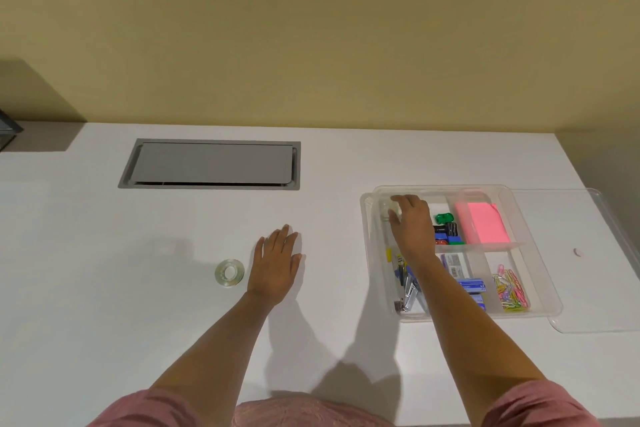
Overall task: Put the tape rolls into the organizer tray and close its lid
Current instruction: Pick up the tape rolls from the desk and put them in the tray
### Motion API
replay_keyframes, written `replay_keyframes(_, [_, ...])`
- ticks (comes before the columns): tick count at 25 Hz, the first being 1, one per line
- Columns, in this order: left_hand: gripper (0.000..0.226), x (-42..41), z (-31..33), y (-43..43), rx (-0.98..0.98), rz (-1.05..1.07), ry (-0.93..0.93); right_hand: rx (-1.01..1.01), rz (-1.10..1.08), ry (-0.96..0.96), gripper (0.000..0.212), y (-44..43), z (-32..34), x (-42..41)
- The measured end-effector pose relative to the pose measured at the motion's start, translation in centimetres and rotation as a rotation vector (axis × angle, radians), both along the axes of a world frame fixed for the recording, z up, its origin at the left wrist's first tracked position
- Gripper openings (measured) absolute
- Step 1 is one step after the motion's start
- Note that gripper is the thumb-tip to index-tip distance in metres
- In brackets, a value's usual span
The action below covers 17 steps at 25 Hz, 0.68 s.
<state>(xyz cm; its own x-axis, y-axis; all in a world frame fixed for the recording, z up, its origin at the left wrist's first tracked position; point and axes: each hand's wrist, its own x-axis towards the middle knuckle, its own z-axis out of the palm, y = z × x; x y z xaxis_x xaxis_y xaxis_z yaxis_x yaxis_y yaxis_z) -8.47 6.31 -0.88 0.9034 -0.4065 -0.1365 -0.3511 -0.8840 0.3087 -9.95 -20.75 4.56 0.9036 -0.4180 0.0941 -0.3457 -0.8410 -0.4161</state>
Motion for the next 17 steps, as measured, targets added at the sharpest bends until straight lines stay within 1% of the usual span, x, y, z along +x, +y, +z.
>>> replay_keyframes(2, [0.073, 0.5, 0.6, 0.7, -0.007, 0.026, -0.015, 0.018, -0.004, -0.156, 0.026, 2.2, 1.0, 0.3])
replay_keyframes(4, [0.070, 1.0, 1.3, 1.8, -0.018, 0.056, -0.035, 0.016, 0.050, -0.252, 0.022, 4.9, 1.7, 0.7])
replay_keyframes(7, [0.068, 1.5, 1.9, 4.6, -0.019, 0.099, -0.063, 0.003, 0.167, -0.263, 0.021, 9.5, 1.6, 1.2])
replay_keyframes(9, [0.069, 1.8, 2.0, 6.8, -0.017, 0.124, -0.077, 0.076, 0.266, -0.160, 0.025, 12.7, 0.6, 1.1])
replay_keyframes(11, [0.069, 1.9, 1.9, 9.1, -0.006, 0.150, -0.077, 0.185, 0.391, 0.041, 0.040, 16.0, -0.5, 0.8])
replay_keyframes(13, [0.066, 2.0, 1.5, 11.4, 0.009, 0.172, -0.065, 0.202, 0.506, 0.210, 0.056, 19.1, -1.5, 0.5])
replay_keyframes(15, [0.059, 2.1, 1.1, 13.3, 0.012, 0.195, -0.045, 0.189, 0.574, 0.272, 0.065, 21.8, -2.1, 0.3])
replay_keyframes(17, [0.064, 2.1, 0.9, 14.8, 0.013, 0.200, -0.031, 0.202, 0.613, 0.293, 0.071, 23.8, -2.6, 0.2])
